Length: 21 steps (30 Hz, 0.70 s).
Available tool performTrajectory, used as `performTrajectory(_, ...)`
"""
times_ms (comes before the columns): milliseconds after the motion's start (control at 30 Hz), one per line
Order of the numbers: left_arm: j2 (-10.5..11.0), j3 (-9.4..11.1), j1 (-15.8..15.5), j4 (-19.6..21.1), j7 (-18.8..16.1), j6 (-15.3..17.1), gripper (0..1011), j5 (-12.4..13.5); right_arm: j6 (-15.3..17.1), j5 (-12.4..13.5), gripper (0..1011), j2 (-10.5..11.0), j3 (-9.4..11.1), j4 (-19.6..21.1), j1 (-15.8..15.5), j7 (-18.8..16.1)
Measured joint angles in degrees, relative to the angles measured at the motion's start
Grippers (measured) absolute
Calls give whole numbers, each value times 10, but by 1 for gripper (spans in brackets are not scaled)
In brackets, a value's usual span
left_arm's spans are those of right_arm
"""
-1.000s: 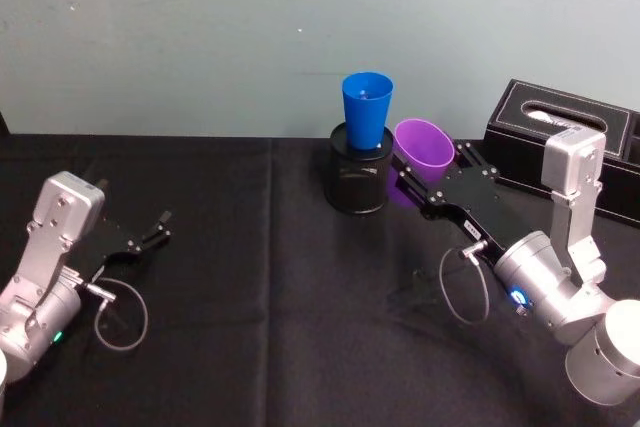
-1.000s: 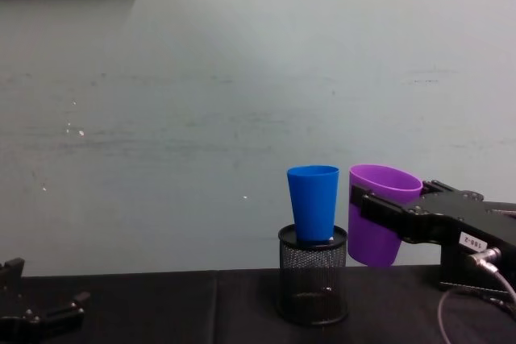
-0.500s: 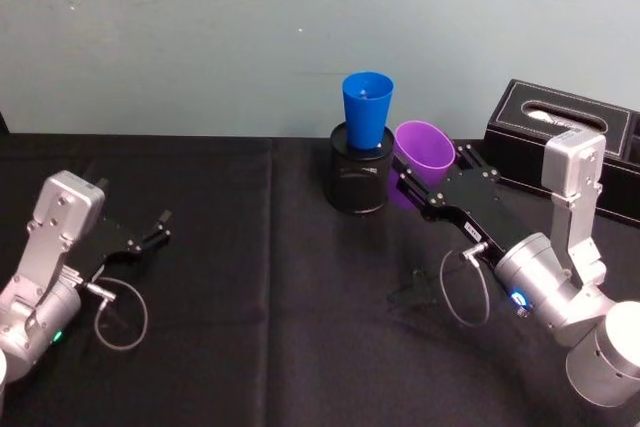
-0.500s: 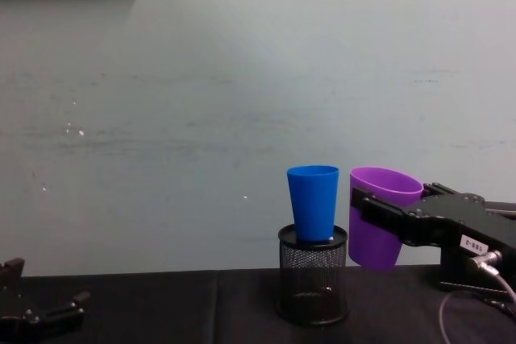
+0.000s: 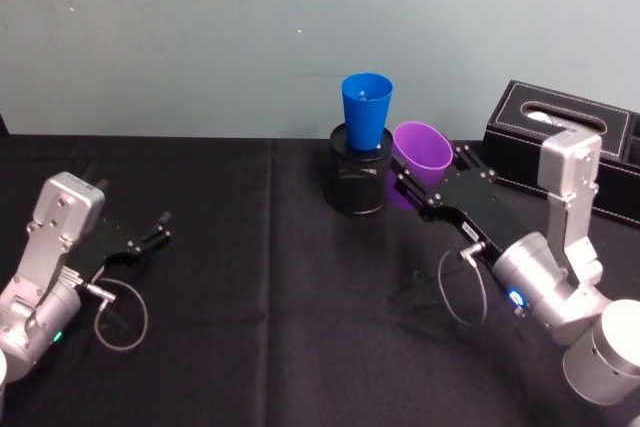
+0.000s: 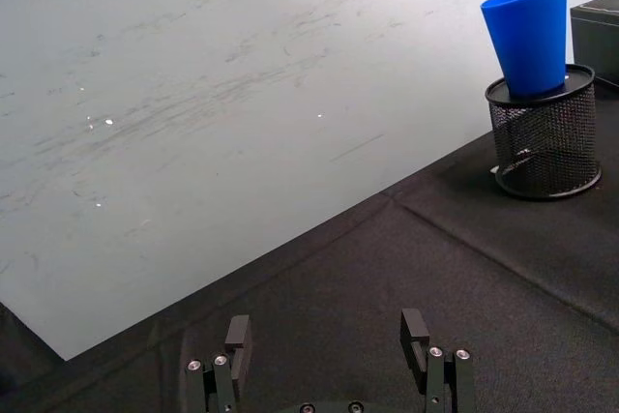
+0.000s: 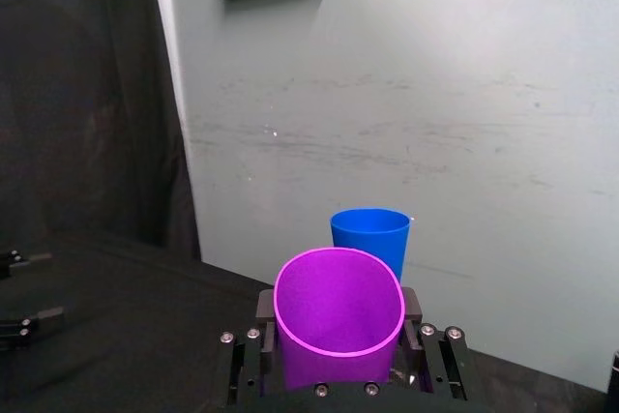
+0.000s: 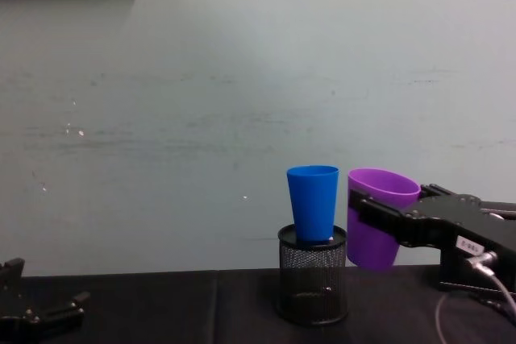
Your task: Pick up one cup with a gripper and tap it against the other cup.
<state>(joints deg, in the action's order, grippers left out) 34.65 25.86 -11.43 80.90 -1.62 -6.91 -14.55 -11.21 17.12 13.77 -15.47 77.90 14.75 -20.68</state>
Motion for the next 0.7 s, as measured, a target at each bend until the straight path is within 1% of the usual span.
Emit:
performTrajectory(233,0,0,0,0,0,0,1011,0,-5,-14,731,-10,-7,-37,29,0)
performTrajectory(533,0,0,0,0,0,0,1011,0,-15,-21,731,-29,-9,-89,70,-1)
performTrajectory(700,0,0,0,0,0,0,1011,0,-23,-22,731,-39,-9,-115,88,-2)
